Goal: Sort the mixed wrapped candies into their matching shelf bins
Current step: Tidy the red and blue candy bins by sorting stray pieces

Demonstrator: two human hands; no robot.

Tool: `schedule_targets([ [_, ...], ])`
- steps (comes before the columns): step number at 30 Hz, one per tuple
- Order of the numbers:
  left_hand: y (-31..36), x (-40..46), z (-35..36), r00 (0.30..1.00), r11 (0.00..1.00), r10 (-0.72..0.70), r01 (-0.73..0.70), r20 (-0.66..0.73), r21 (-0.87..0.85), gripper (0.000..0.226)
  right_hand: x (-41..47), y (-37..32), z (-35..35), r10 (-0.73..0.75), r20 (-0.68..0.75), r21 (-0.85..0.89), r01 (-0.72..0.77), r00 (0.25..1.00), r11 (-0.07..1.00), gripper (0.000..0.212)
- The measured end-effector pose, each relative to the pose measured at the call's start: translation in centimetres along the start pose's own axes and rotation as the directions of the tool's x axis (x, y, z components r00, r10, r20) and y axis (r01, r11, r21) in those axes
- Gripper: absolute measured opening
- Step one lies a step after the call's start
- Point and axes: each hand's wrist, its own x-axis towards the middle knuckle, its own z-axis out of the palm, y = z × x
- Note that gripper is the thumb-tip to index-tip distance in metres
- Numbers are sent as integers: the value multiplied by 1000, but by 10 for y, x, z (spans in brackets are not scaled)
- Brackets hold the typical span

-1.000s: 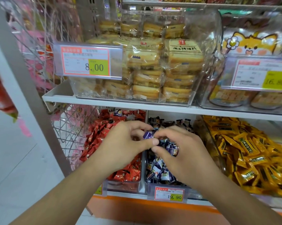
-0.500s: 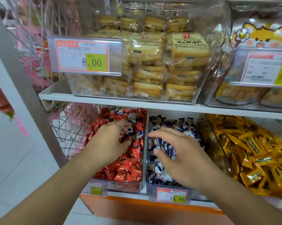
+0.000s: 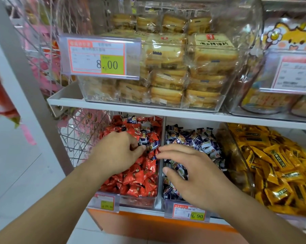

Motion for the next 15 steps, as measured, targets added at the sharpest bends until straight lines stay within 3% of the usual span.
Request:
schedule_targets([
  [4, 0, 9, 11, 998, 995, -23, 17, -62, -95, 19, -1, -1, 1, 12, -5, 2, -12, 1000, 1000, 35],
  [9, -2, 16, 16, 1000, 996, -5, 5, -6, -90, 42, 1, 0, 2, 5, -9, 3, -5, 1000, 1000, 34],
  [15, 2, 15, 18, 998, 997, 22, -26, -56, -71, 32, 0, -2, 2, 7, -19, 19, -7, 1000, 1000, 32],
])
